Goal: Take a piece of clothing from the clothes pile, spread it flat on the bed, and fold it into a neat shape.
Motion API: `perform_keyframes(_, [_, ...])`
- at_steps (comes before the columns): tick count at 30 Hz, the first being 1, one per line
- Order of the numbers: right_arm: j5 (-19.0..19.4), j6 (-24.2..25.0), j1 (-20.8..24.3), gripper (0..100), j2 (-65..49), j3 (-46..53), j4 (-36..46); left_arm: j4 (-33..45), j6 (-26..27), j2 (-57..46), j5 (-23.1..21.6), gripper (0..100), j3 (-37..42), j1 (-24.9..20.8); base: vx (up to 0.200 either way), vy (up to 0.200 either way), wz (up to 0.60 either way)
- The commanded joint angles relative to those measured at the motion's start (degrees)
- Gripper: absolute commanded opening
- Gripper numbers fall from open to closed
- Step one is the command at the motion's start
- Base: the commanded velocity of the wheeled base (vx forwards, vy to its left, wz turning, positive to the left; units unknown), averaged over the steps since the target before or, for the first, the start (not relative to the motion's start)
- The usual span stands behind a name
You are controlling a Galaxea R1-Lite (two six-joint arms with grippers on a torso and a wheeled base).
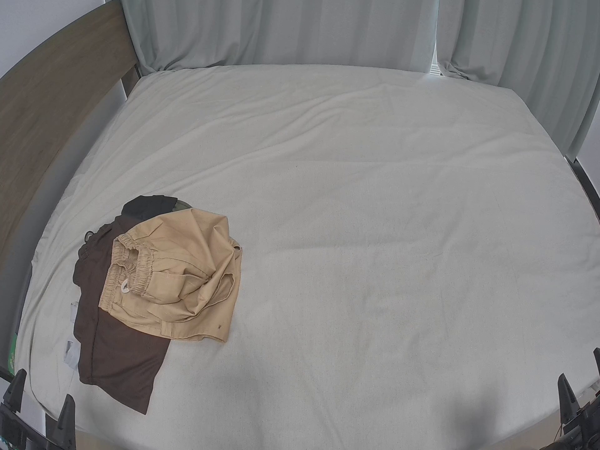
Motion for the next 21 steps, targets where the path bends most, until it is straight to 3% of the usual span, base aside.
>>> perform_keyframes(1, [0.0, 0.0, 0.0, 100, -0.9, 1.0, 0.0, -0.1, 0.0, -0.9, 0.0, 100, 1.0, 0.0, 0.0, 0.0, 0.0])
perform_keyframes(18, [-0.1, 0.1, 0.0, 100, -0.9, 1.0, 0.0, -0.2, 0.0, -0.9, -0.3, 100, 1.0, 0.0, 0.0, 0.0, 0.0])
perform_keyframes(21, [-0.1, 0.2, 0.0, 100, -0.9, 1.0, 0.0, -6.9, -1.1, 0.7, -1.1, 100, -6.0, 0.5, 0.0, 0.0, 0.0])
